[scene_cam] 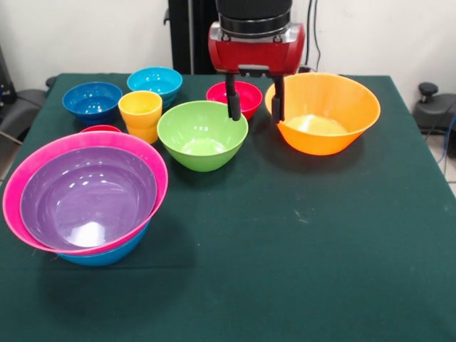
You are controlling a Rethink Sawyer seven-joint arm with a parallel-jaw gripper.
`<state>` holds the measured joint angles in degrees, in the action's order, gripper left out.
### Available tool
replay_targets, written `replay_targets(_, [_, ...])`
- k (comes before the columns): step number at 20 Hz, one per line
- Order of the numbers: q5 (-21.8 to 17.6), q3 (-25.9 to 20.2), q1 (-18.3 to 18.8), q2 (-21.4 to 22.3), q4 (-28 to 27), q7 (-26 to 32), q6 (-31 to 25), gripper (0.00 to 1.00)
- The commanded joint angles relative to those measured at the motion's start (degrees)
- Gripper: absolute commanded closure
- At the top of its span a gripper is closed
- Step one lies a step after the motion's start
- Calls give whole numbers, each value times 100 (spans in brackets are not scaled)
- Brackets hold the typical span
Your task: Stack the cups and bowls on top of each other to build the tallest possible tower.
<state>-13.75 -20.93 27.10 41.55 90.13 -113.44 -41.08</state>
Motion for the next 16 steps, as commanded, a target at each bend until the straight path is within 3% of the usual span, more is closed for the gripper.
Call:
replay_targets(1, [-248,82,80,-542,226,-105,417,0])
replay_targets(10, [-299,103,204,-251,406,86,122,0])
replay_targets(16, [-353,88,269,-302,381,159,99,0])
